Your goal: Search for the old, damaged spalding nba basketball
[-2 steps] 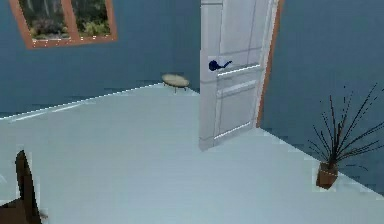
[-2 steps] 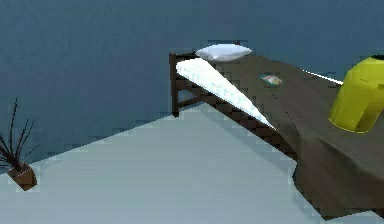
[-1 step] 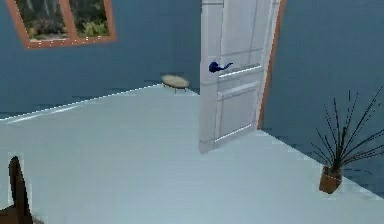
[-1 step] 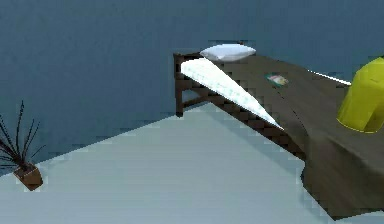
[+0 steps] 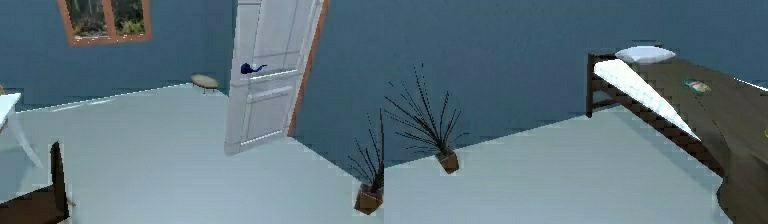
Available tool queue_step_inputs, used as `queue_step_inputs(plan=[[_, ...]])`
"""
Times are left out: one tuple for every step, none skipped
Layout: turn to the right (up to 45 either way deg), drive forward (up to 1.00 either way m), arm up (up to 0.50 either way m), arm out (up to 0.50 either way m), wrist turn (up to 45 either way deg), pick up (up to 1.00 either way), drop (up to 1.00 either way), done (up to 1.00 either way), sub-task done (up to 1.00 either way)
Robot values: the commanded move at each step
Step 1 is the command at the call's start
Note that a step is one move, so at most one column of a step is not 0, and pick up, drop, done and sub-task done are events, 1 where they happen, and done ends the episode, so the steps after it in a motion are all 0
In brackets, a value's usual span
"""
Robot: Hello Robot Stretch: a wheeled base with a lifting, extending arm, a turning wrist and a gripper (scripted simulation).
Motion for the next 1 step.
queue_step_inputs(plan=[[0.0, 0.85, 0.0, 0.0, 0.0, 0.0, 0.0, 0.0, 0.0]])
